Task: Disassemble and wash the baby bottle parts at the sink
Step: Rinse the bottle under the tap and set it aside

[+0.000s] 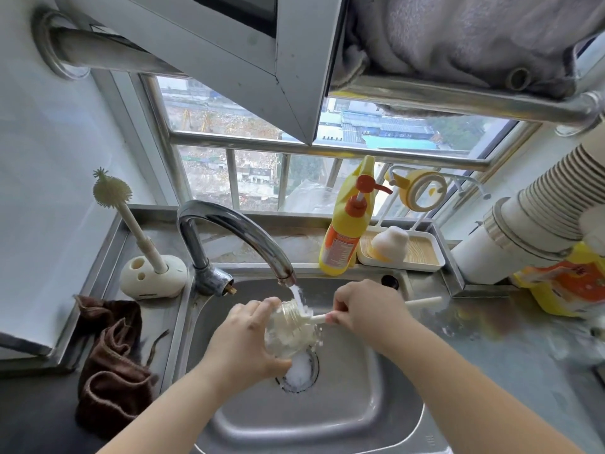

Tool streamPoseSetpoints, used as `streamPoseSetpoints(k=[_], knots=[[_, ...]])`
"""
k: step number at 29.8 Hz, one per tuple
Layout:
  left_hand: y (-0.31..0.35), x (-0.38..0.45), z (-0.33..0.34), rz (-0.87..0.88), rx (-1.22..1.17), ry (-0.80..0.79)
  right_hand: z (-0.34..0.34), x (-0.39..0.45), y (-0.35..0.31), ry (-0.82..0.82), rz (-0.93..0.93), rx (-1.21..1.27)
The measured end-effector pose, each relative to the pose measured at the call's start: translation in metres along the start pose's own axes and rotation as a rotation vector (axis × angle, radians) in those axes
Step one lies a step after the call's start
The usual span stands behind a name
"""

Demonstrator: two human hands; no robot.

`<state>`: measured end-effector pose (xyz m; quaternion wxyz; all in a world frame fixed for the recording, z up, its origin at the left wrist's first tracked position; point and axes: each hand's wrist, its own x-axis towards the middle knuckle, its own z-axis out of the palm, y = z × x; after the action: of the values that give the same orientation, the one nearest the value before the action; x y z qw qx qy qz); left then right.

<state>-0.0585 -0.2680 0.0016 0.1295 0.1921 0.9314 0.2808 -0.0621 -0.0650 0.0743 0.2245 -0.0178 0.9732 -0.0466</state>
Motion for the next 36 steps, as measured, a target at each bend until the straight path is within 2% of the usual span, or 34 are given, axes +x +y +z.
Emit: streamPoseSetpoints(k=[4, 8, 10, 12, 16, 19, 21, 23, 29, 33, 36], knots=[[-0.005, 0.000, -0.001, -0.009, -0.027, 0.025, 0.004, 0.002, -0.002, -0.057, 0.004, 0.054], [0.000, 0.003, -0.001, 0.013, -0.032, 0.044, -0.001, 0.004, -0.007, 0.018, -0.007, 0.010], [0.000, 0.005, 0.001, 0.015, -0.034, 0.030, 0.004, 0.005, -0.019, -0.020, -0.039, -0.007], [-0.006, 0.004, -0.004, 0.003, -0.024, 0.019, 0.000, 0.003, -0.013, -0.053, 0.010, 0.046], [-0.003, 0.005, 0.003, -0.010, -0.021, 0.056, -0.003, 0.003, -0.011, -0.022, 0.027, 0.061], [0.001, 0.003, 0.019, 0.051, -0.051, 0.151, 0.008, 0.007, -0.021, -0.048, 0.018, 0.328], [-0.001, -0.002, 0.023, 0.121, -0.048, 0.122, 0.012, 0.009, -0.015, -0.059, 0.038, 0.430], [-0.002, -0.009, 0.024, 0.112, -0.099, -0.017, 0.015, 0.006, -0.008, -0.079, 0.049, 0.421], [-0.007, 0.008, -0.002, 0.031, -0.062, -0.128, 0.017, -0.001, -0.017, -0.065, -0.016, 0.381], [-0.015, 0.007, -0.013, 0.016, -0.152, -0.069, 0.009, -0.002, -0.006, -0.060, 0.008, 0.225], [-0.015, 0.004, -0.015, 0.012, -0.178, -0.023, -0.005, -0.002, 0.014, 0.012, 0.054, 0.174]])
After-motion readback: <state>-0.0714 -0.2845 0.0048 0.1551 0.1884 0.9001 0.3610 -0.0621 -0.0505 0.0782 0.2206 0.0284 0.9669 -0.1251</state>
